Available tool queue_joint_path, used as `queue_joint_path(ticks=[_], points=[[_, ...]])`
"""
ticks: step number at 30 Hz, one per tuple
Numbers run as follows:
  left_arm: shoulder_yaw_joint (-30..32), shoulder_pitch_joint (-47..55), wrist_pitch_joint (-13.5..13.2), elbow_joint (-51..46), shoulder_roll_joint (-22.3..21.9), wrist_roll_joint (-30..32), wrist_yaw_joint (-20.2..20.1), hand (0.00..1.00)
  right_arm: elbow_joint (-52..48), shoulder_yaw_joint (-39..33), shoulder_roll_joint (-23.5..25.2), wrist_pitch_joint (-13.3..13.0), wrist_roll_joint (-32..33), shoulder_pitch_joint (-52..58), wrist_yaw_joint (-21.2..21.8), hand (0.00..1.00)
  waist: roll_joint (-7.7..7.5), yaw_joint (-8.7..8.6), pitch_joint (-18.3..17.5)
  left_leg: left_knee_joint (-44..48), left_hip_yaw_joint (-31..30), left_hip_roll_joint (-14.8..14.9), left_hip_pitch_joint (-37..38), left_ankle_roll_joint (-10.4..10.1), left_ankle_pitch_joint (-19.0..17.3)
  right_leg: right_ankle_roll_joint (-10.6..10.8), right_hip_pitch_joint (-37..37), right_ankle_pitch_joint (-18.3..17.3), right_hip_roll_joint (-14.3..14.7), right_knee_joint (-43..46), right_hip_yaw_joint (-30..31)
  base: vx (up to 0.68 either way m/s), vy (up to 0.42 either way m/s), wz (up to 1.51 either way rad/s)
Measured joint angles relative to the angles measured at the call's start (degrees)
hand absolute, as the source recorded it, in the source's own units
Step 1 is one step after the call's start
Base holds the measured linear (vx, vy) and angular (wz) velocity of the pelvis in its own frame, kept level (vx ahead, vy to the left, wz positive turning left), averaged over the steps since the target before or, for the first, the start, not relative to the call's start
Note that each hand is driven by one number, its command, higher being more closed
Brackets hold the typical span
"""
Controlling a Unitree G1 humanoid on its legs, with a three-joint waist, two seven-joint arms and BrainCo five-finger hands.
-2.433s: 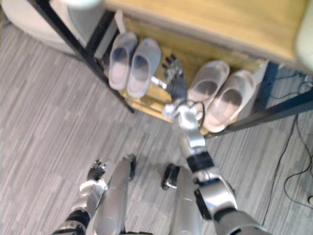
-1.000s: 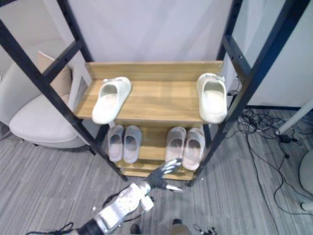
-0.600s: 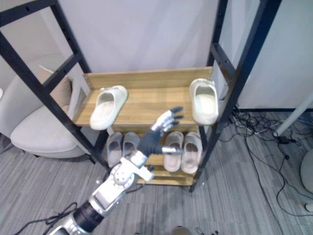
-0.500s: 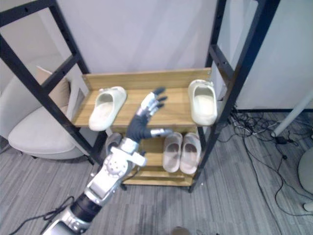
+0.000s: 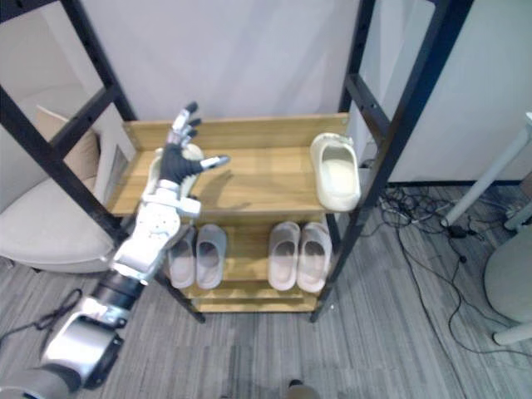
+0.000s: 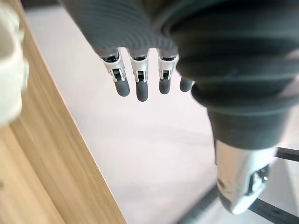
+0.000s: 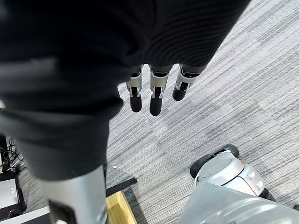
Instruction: Organize the slippers on the shoe rack
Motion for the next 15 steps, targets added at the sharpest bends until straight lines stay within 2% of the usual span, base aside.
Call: queue_joint_path(ticks=[7, 15], points=[[0.93, -3.07, 0.52, 5.20, 3.27, 1.27, -0.72, 0.00, -2.07, 0.03, 0.18, 0.02, 0.01, 0.35, 0.46, 0.00, 0.04, 0.03, 0.29, 0.29, 0.56, 0.01, -0.16, 0.09, -0.62, 0.02, -0.08, 0.36, 0.14, -0.69, 0.72, 0.01, -0.009, -0.06], [1.95, -5.86, 1.98, 8.51, 7.15, 7.30, -0.91, 0.00, -2.99, 0.08, 0.25, 0.01, 0.05, 0.19, 1.34, 0.00, 0.49, 0.14, 0.97, 2.05, 1.47, 0.05, -1.90, 0.31, -1.60, 0.00, -1.25, 0.54, 0.14, -0.99, 1.56, 0.01, -0.005, -0.04]])
